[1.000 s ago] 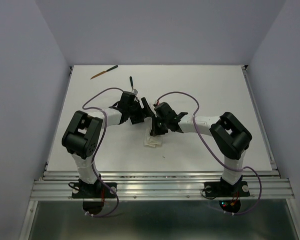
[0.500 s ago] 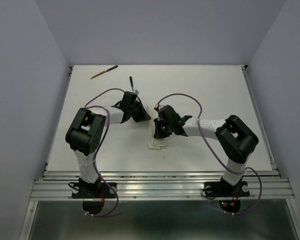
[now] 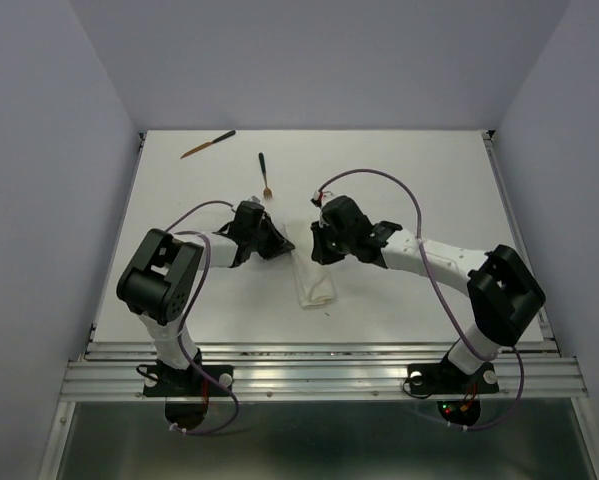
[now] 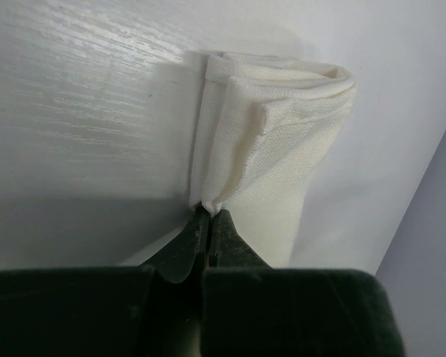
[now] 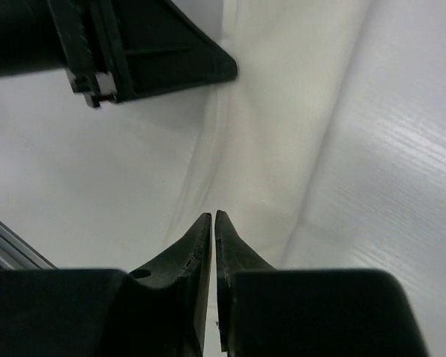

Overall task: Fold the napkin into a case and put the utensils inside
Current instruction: Smooth out the smaller rectangle-folded napkin at the center of the board.

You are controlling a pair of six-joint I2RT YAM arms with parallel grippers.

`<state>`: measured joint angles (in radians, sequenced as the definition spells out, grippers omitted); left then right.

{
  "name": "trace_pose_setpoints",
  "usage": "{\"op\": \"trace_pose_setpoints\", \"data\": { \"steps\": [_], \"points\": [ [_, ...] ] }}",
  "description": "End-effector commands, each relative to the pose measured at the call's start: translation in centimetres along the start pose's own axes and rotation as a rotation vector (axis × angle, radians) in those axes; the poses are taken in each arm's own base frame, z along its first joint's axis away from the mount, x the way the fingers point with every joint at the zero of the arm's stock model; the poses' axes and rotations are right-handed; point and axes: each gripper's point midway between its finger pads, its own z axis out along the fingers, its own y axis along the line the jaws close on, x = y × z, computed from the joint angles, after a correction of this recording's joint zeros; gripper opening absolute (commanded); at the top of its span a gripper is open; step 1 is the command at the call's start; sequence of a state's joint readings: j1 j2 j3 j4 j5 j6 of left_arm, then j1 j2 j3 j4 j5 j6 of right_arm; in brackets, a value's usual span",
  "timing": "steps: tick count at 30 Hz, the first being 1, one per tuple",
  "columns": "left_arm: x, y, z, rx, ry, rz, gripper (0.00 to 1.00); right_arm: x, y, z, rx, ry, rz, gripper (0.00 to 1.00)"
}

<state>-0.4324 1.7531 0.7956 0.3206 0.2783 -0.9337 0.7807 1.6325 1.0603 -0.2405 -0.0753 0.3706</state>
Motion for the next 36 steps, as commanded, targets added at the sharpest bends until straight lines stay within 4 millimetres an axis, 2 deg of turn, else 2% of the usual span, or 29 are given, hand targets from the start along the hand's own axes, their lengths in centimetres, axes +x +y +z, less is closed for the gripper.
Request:
{"op": "trace_pose_setpoints", "data": {
  "steps": [1, 4, 8, 9, 15, 19, 22, 23, 26, 32, 36],
  "points": [
    [0.2, -1.0, -0.3, 0.014, -0.052, -0.054, 0.00, -2.5, 0.4, -1.3, 0.052, -0.041, 0.036, 0.11],
    [0.5, -1.2, -0.2, 0.017, -0.055, -0.067, 0.00, -0.8, -0.5, -0.5, 0.088, -0.001, 0.087, 0.10],
    [0.7, -1.1, 0.0, 0.014, -0.049, -0.067, 0.00, 1.2, 1.3, -0.7, -0.014, 0.036, 0.132, 0.09],
    [0.7, -1.0, 0.0, 0.012, -0.051, -0.068, 0.00, 1.9, 1.2, -1.1, -0.022, 0.041, 0.153, 0.09],
    [0.8, -0.8, 0.0, 0.006, -0.053, -0.076, 0.00, 3.1, 0.5, -2.9, 0.000, 0.022, 0.191, 0.11],
    [0.8, -0.7, 0.2, 0.003, -0.048, -0.078, 0.00, 5.2, 0.1, -2.8, 0.029, 0.083, 0.167, 0.20],
    [0.9, -0.7, 0.3, 0.002, -0.044, -0.079, 0.00, 5.6, 0.5, -2.6, 0.016, 0.097, 0.153, 0.30],
    [0.8, -0.7, 0.2, 0.005, -0.045, -0.079, 0.00, 5.7, 0.9, -2.5, 0.009, 0.103, 0.142, 0.37],
    [0.9, -0.7, 0.2, 0.004, -0.044, -0.079, 0.00, 5.9, 1.2, -2.2, 0.006, 0.114, 0.131, 0.42],
    [0.9, -0.7, 0.2, 0.003, -0.045, -0.077, 0.00, 7.0, 1.3, -1.2, 0.026, 0.165, 0.102, 0.41],
    [0.9, -0.7, 0.2, 0.004, -0.044, -0.076, 0.00, 7.5, 0.5, -1.0, 0.078, 0.176, 0.078, 0.32]
  ]
}}
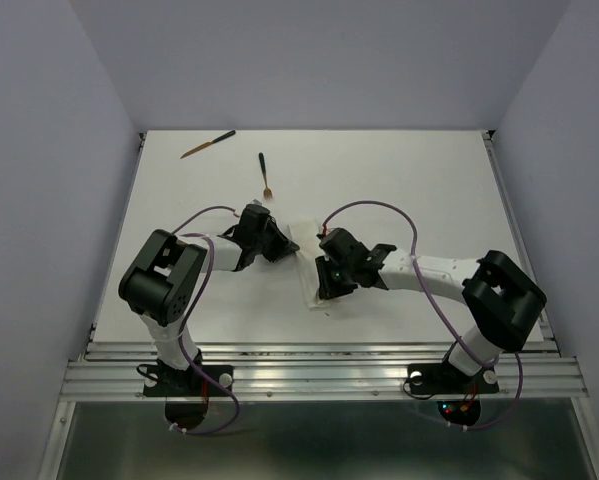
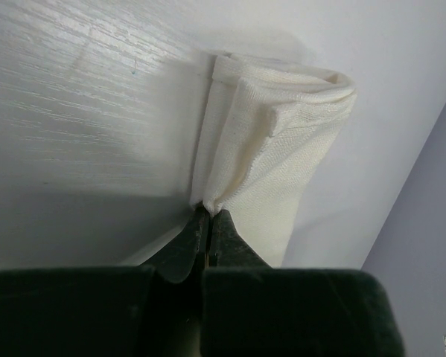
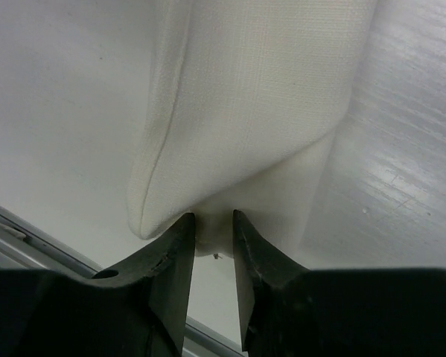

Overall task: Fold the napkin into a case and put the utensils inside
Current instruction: Smooth out the smaller rectangle-folded napkin at the center of the board.

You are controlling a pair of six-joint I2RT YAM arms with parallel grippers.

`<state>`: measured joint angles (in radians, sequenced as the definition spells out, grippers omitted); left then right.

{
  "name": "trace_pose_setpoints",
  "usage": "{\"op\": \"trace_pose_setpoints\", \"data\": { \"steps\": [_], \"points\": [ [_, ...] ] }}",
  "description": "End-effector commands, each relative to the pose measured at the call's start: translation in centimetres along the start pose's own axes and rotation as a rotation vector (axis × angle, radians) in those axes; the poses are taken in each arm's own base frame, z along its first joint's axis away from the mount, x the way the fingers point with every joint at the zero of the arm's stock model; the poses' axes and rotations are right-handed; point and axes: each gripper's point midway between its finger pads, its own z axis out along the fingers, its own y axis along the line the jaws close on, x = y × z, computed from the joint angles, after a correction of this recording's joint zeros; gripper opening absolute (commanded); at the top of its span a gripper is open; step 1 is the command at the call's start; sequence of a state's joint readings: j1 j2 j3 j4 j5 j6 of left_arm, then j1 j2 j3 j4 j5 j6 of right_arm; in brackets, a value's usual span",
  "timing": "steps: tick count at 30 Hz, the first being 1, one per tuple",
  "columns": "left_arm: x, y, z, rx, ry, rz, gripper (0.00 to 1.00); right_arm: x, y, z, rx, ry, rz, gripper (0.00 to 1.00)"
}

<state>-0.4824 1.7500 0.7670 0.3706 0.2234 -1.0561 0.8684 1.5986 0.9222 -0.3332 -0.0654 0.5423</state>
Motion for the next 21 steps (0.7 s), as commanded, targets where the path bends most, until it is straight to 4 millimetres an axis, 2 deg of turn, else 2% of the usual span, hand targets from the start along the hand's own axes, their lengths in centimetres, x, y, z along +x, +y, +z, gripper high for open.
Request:
{"op": "trace_pose_setpoints", "data": {
  "steps": [1, 8, 21],
  "points": [
    [-0.2, 0.0, -0.1, -0.001, -0.019, 0.008, 0.00, -1.0, 0.3, -0.5, 0.024, -0.027, -0.037, 0.27],
    [-0.1, 0.2, -0.1, -0.004, -0.014, 0.007, 0.00, -2.2, 1.6, -1.4, -0.032, -0.070, -0.044, 0.03],
    [0.0, 0.6, 0.1, -0.014, -0.013, 0.003, 0.00, -3.6, 4.2, -2.1, -0.136, -0.121, -0.042, 0.02]
  ]
}}
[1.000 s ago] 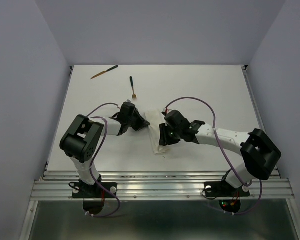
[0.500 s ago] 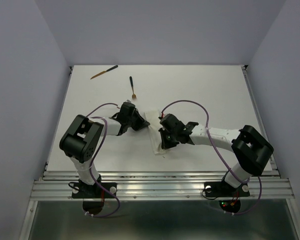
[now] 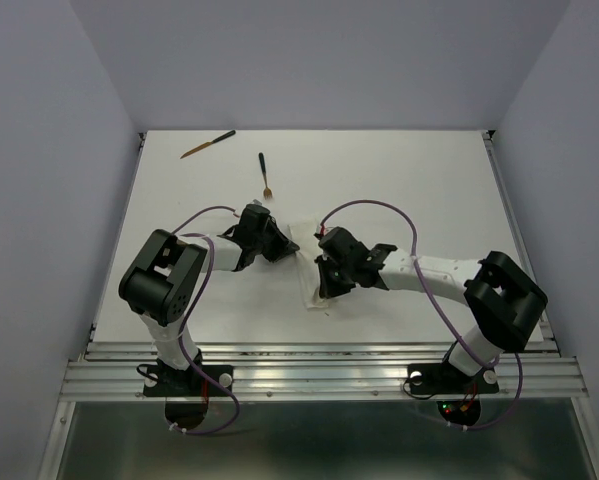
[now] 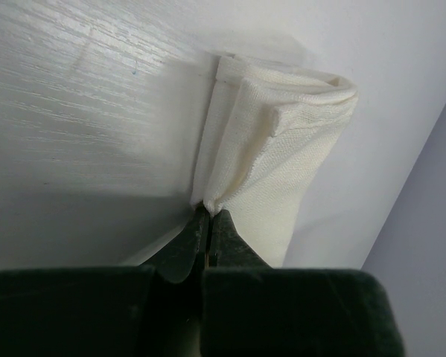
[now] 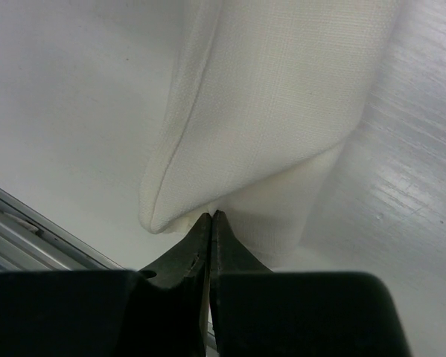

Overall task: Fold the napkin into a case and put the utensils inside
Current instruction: Smooth out the smaller rectangle-folded napkin at the center of the board.

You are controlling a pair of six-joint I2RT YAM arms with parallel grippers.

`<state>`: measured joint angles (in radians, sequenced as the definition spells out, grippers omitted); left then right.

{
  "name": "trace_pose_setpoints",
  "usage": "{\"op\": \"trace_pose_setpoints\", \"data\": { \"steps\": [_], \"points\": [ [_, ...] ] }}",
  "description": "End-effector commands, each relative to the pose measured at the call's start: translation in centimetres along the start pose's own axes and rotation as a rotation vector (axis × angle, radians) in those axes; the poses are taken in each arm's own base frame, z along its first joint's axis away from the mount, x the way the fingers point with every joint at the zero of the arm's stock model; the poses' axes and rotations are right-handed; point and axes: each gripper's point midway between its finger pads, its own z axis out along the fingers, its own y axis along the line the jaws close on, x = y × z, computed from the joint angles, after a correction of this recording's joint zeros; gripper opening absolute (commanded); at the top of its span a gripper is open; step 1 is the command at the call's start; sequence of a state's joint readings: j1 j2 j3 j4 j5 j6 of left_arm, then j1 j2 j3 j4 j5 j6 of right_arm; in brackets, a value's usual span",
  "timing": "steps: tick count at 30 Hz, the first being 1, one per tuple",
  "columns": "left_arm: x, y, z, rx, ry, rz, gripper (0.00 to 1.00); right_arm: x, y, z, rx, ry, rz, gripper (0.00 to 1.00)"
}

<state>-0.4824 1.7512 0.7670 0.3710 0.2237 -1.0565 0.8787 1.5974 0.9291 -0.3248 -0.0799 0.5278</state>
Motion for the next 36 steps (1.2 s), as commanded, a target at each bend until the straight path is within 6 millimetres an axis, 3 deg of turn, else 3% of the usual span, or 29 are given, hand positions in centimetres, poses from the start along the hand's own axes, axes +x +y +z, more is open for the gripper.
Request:
{"op": "trace_pose_setpoints", "data": {
  "steps": [1, 13, 18, 24, 31, 36],
  "points": [
    [0.0, 0.6, 0.1, -0.015, -0.013, 0.003, 0.00, -3.6, 3.5, -1.9, -0.115, -0.120, -0.018, 0.02],
    [0.0, 0.8, 0.2, -0.020, -0.013, -0.002, 0.00, -3.5, 4.5, -1.1, -0.160, -0.141, -0.044, 0.04],
    [0.1, 0.8, 0.3, -0.020, -0.009, -0.001, 0.00, -1.8, 3.6, 0.3, -0.120, -0.078, -0.055, 0.19],
    [0.2, 0.8, 0.3, -0.017, -0.007, -0.003, 0.00, -2.3, 3.0, -1.7, -0.085, -0.106, -0.097, 0.36],
    [0.2, 0.8, 0.2, -0.014, -0.010, -0.002, 0.00, -4.8, 3.3, -4.6, -0.070, -0.223, -0.085, 0.34],
    [0.3, 0.9, 0.1, -0.016, -0.010, -0.002, 0.00, -6.7, 2.4, -3.8, 0.021, -0.277, -0.034, 0.23]
  ]
}}
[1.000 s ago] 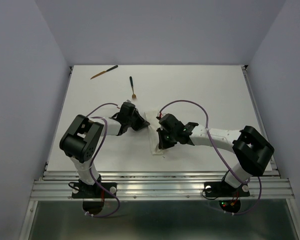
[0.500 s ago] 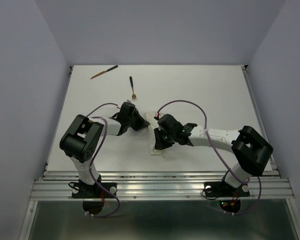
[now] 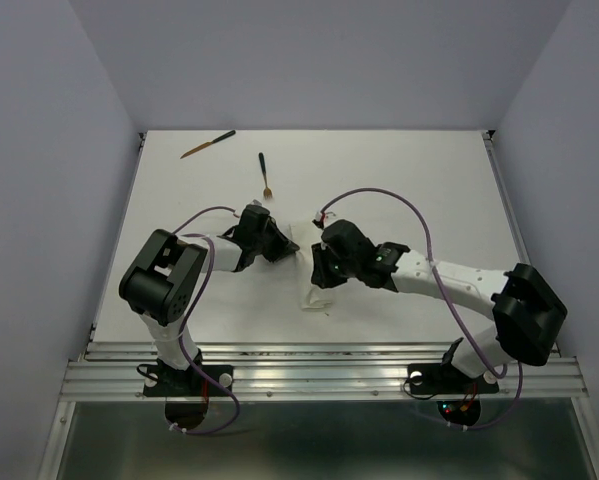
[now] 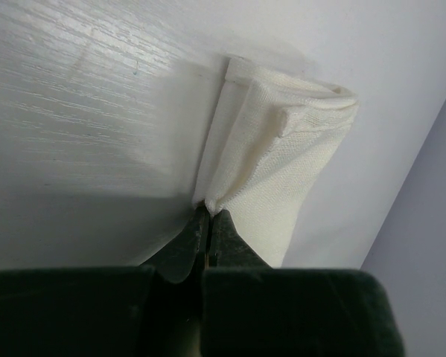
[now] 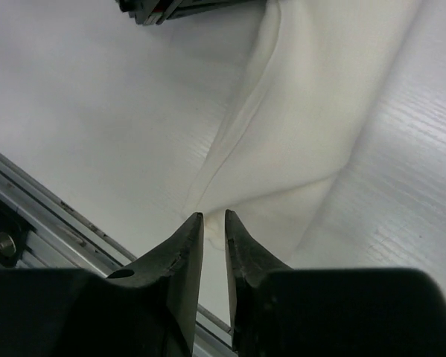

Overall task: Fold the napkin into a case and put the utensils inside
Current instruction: Smooth out the smaller rectangle-folded napkin at the center of the board.

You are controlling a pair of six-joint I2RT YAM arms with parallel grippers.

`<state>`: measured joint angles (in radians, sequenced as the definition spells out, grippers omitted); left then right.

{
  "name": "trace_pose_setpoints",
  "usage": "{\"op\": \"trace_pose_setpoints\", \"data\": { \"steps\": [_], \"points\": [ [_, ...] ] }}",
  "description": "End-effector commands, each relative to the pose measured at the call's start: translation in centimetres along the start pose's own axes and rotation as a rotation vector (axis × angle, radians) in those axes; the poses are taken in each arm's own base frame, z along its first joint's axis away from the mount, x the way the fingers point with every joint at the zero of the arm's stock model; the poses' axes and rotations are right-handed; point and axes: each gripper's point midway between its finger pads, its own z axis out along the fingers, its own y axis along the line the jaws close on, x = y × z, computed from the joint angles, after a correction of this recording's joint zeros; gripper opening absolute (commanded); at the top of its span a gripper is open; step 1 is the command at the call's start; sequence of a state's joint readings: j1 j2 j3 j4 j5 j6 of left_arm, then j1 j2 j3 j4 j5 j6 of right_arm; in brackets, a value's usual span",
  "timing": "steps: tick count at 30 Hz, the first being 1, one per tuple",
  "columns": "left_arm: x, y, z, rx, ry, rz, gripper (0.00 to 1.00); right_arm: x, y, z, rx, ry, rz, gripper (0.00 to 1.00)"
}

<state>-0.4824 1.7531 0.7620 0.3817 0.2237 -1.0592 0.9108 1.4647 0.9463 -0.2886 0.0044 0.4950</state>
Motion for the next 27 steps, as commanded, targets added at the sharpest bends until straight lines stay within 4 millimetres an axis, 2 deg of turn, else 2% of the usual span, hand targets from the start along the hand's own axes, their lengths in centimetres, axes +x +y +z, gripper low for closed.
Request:
{"op": "trace_pose_setpoints", "data": {
  "steps": [1, 6, 8, 9, 15, 19, 24, 27],
  "points": [
    [0.3, 0.9, 0.0, -0.019, -0.008, 0.000, 0.00, -3.4, 0.1, 0.6, 0.069, -0.095, 0.029, 0.22],
    [0.3, 0.9, -0.1, -0.017, -0.011, 0.000, 0.00, -2.3, 0.3, 3.5, 0.074, -0.011, 0.036, 0.18],
    [0.2, 0.8, -0.2, -0.014, -0.012, 0.002, 0.00, -1.4, 0.3, 4.0, 0.064, 0.022, 0.033, 0.17],
    [0.3, 0.9, -0.2, -0.017, -0.011, 0.000, 0.00, -0.3, 0.1, 4.5, 0.062, 0.055, 0.032, 0.16],
    [0.3, 1.0, -0.1, -0.020, -0.009, -0.002, 0.00, 2.8, -1.5, 5.1, 0.093, 0.124, 0.048, 0.15],
    [0.2, 1.1, -0.1, -0.023, -0.016, -0.007, 0.00, 4.1, -2.0, 5.5, 0.098, 0.152, 0.047, 0.15],
    [0.0, 1.1, -0.3, -0.024, -0.023, -0.011, 0.00, 4.0, -2.0, 5.2, 0.082, 0.142, 0.005, 0.16],
    [-0.1, 1.2, -0.3, -0.024, -0.025, -0.013, 0.00, 4.6, -1.5, 4.9, 0.032, 0.171, -0.039, 0.15]
  ]
}}
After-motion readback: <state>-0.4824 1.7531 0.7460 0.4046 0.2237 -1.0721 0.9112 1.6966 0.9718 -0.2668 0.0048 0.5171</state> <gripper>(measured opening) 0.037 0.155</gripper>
